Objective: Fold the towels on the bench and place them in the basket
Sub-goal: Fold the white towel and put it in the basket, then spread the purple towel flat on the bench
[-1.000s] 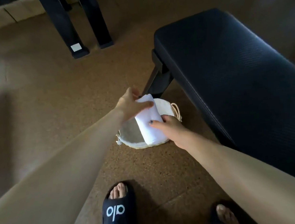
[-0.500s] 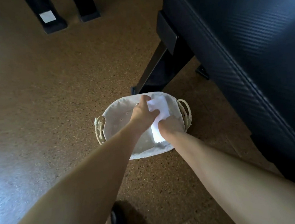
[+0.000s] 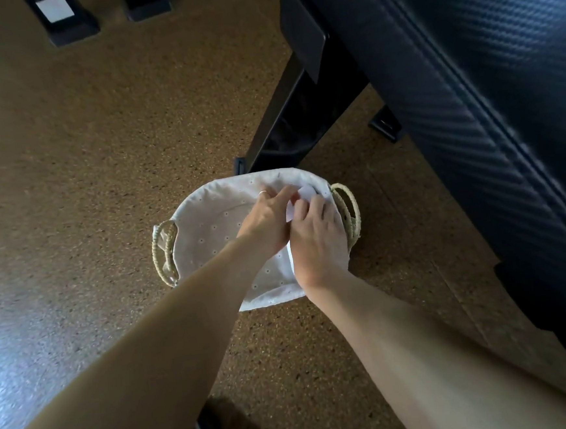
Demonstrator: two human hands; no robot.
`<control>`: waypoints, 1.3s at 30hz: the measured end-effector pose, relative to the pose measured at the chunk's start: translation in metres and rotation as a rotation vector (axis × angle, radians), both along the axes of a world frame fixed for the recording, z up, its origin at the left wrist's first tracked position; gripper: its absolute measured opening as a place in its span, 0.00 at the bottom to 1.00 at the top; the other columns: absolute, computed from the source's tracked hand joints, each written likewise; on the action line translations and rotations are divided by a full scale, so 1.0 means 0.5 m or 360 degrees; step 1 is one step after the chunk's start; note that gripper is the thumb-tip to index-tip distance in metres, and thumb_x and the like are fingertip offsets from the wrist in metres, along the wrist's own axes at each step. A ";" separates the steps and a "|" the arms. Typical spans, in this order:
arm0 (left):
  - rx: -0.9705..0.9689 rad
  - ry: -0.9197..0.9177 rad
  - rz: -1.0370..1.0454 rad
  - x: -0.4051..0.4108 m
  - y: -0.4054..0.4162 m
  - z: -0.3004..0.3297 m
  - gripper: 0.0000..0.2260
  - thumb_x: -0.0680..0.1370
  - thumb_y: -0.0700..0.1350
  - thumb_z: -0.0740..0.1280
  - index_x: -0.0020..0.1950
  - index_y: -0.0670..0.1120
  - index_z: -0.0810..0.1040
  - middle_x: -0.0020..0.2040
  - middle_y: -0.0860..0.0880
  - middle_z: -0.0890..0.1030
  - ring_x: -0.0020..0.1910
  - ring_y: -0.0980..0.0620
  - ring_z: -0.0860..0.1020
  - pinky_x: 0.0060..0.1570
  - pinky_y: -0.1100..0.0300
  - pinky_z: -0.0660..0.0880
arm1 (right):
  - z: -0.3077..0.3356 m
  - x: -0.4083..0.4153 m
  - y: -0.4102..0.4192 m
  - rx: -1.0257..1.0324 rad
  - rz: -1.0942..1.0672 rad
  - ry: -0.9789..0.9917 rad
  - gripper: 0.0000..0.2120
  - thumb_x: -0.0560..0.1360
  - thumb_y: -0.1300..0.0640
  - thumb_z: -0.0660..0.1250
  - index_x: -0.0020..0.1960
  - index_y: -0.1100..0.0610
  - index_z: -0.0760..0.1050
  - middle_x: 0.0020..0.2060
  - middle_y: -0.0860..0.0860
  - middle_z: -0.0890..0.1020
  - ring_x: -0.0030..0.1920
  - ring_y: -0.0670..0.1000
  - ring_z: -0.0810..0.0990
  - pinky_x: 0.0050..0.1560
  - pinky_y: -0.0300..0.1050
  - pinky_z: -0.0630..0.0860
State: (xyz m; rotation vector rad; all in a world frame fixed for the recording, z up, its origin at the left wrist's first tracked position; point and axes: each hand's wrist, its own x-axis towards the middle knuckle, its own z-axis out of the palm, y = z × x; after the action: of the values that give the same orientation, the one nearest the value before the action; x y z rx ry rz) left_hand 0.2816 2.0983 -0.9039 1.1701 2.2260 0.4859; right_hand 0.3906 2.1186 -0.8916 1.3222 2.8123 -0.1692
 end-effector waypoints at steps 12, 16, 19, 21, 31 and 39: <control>-0.0346 0.0159 -0.0390 -0.022 -0.056 0.080 0.30 0.82 0.41 0.64 0.81 0.55 0.58 0.71 0.43 0.69 0.64 0.44 0.75 0.59 0.51 0.75 | 0.065 -0.023 -0.001 -0.0944 -0.0426 -0.0256 0.20 0.85 0.55 0.52 0.74 0.60 0.68 0.70 0.54 0.73 0.71 0.55 0.70 0.72 0.47 0.67; -0.0373 0.0157 -0.0401 -0.021 -0.084 0.205 0.31 0.82 0.42 0.63 0.82 0.58 0.55 0.72 0.43 0.69 0.69 0.42 0.73 0.66 0.46 0.72 | 0.203 -0.003 -0.016 -0.1164 -0.0290 -0.0214 0.19 0.85 0.59 0.55 0.75 0.57 0.66 0.61 0.56 0.76 0.63 0.56 0.74 0.59 0.44 0.70; -0.0285 0.0239 -0.0407 0.008 -0.104 0.348 0.28 0.82 0.41 0.63 0.81 0.55 0.60 0.73 0.42 0.72 0.69 0.42 0.73 0.66 0.50 0.71 | 0.351 0.026 -0.029 -0.1028 -0.0074 -0.0205 0.15 0.83 0.59 0.58 0.68 0.58 0.74 0.58 0.55 0.79 0.59 0.58 0.78 0.53 0.47 0.72; -0.0177 0.0298 -0.0394 0.044 -0.116 0.458 0.25 0.81 0.42 0.64 0.77 0.54 0.66 0.70 0.43 0.75 0.67 0.42 0.75 0.65 0.49 0.73 | 0.460 0.063 -0.038 -0.0927 0.0044 -0.0146 0.17 0.82 0.59 0.59 0.70 0.57 0.74 0.62 0.55 0.80 0.61 0.58 0.79 0.55 0.47 0.75; 0.0279 0.0047 -0.0611 0.493 -0.168 0.843 0.07 0.79 0.48 0.70 0.55 0.50 0.74 0.48 0.53 0.80 0.47 0.55 0.79 0.46 0.58 0.78 | 0.876 0.544 -0.015 -0.0901 -0.0222 0.0384 0.13 0.82 0.64 0.57 0.58 0.63 0.80 0.48 0.58 0.86 0.47 0.56 0.87 0.43 0.46 0.84; -0.0069 -0.0123 -0.1423 0.898 -0.210 0.871 0.24 0.75 0.59 0.73 0.69 0.54 0.72 0.57 0.55 0.79 0.56 0.54 0.79 0.61 0.53 0.76 | 0.891 0.997 -0.036 -0.0851 -0.0534 -0.0277 0.10 0.81 0.60 0.63 0.57 0.63 0.81 0.48 0.58 0.87 0.38 0.52 0.83 0.33 0.41 0.77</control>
State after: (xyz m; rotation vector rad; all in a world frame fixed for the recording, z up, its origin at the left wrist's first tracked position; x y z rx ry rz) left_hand 0.7308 1.9934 -0.4682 1.8963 1.4173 0.0999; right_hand 0.8890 2.1006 -0.4463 1.5477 2.1601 -0.7151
